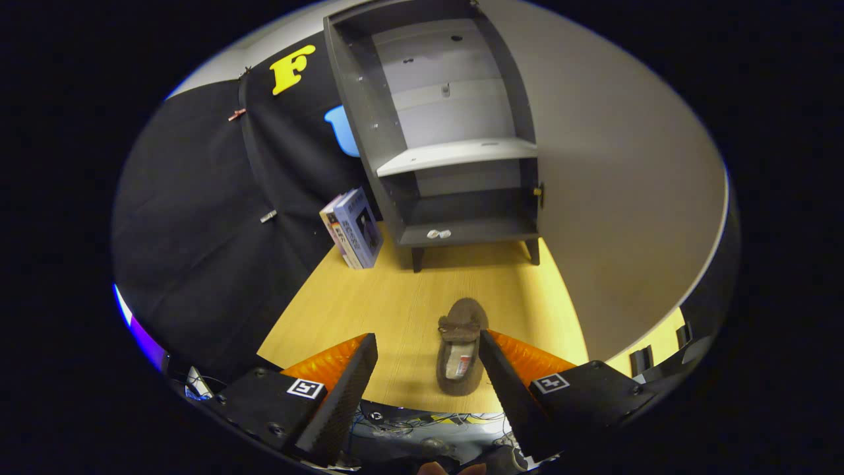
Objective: Open the shoe cabinet door, grab the shoes and put them into the shoe cabinet, then close the shoe cabinet door.
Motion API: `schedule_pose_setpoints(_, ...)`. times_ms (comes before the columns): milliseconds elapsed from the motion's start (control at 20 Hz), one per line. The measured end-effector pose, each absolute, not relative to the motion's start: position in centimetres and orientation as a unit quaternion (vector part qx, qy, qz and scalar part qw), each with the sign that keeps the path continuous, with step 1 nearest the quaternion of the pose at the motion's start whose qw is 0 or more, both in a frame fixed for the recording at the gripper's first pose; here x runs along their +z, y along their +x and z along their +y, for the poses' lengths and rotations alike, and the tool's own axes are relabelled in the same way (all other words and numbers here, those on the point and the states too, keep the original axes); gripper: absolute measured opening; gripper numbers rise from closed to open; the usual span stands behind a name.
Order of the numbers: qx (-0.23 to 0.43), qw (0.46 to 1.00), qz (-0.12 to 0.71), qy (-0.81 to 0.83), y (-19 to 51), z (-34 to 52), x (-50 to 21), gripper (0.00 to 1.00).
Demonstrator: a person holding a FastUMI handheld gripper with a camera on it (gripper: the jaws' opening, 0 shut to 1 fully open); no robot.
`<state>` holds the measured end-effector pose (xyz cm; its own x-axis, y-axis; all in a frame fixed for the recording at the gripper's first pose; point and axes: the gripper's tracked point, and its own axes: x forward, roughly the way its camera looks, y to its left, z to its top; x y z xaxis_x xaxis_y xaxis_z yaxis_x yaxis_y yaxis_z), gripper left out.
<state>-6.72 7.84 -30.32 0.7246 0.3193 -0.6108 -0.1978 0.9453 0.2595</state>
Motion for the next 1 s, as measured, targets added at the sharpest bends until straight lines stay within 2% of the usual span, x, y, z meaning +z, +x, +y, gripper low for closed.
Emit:
schedule_pose_setpoints(250,0.136,0.907,0.386,0.095,-5.6,10.1,-37.8,0.99)
schedule_pose_setpoints(700,0.086,0.897,0.422,0.098,-0.5,11.1,-49.1,0.97)
schedule_pose_setpoints(800,0.069,0.909,0.403,0.084,1.3,10.8,-50.4,0.94)
schedule_pose_setpoints(850,0.062,0.912,0.399,0.076,2.1,10.9,-51.3,0.85)
schedule_pose_setpoints(900,0.055,0.916,0.392,0.069,2.8,11.0,-51.7,0.82)
schedule_pose_setpoints(1000,0.027,0.928,0.370,0.048,4.6,10.6,-52.4,0.79)
